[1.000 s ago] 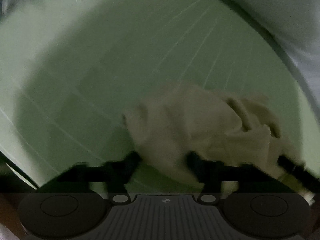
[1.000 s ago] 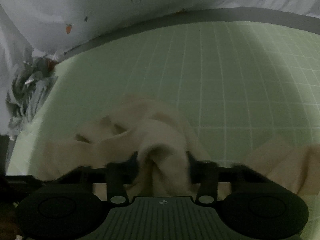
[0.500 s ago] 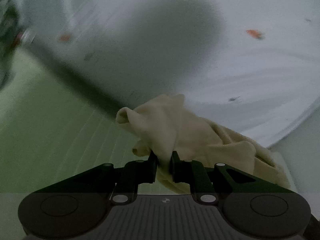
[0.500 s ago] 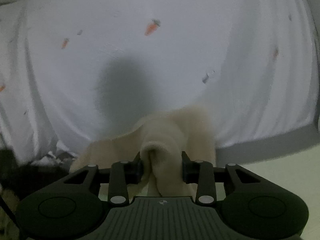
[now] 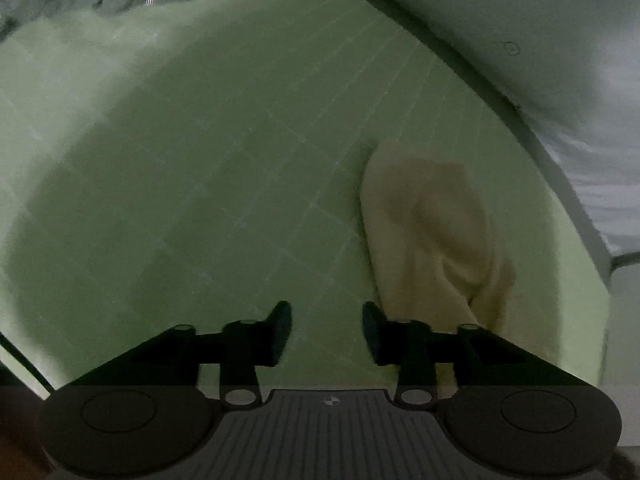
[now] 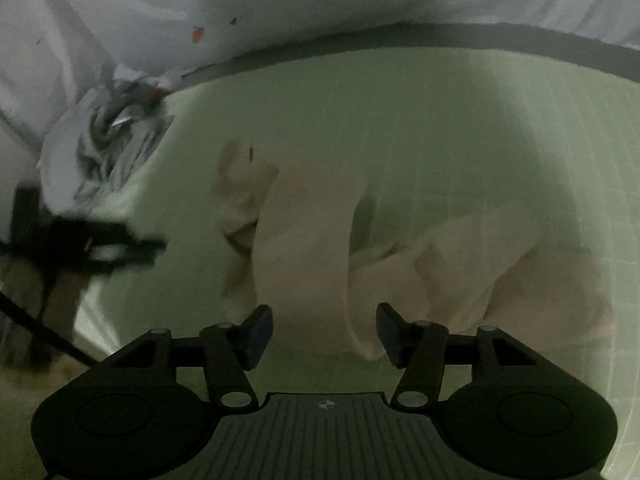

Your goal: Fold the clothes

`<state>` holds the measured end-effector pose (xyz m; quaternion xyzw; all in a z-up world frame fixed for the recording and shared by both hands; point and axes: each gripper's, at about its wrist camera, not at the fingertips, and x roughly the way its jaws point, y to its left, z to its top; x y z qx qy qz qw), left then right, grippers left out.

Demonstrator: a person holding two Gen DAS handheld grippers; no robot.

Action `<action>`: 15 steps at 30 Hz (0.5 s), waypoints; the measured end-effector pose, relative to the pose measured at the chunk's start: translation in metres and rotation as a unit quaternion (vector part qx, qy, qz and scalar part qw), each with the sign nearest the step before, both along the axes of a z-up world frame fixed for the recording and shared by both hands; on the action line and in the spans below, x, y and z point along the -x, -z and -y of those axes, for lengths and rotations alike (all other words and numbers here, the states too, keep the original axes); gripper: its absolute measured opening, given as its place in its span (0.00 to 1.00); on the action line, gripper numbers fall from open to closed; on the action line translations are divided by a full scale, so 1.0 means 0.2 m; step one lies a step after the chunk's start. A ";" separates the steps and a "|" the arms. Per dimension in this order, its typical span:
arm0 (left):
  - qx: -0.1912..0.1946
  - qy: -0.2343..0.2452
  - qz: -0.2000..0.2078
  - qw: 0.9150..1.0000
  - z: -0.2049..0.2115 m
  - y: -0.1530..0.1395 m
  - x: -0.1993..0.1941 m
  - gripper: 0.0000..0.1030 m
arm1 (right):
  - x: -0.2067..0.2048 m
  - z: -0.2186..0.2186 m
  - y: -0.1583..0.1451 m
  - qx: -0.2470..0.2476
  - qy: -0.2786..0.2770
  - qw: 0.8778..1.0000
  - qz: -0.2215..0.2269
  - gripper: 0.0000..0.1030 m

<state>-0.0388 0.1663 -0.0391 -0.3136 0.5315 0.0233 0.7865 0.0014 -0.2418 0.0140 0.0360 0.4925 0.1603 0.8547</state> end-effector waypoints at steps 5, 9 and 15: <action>0.019 0.087 0.071 0.994 0.23 -0.07 -0.09 0.71 | -0.19 -0.15 0.04 0.024 -0.021 0.999 0.030 0.95; -0.020 0.136 0.044 0.989 0.38 -0.01 -0.19 0.67 | -0.39 -0.24 0.27 0.003 -0.006 1.000 -0.028 0.74; -0.056 0.123 0.032 0.990 0.38 -0.05 -0.18 0.18 | -0.40 -0.03 0.22 -0.122 0.081 0.989 -0.001 0.05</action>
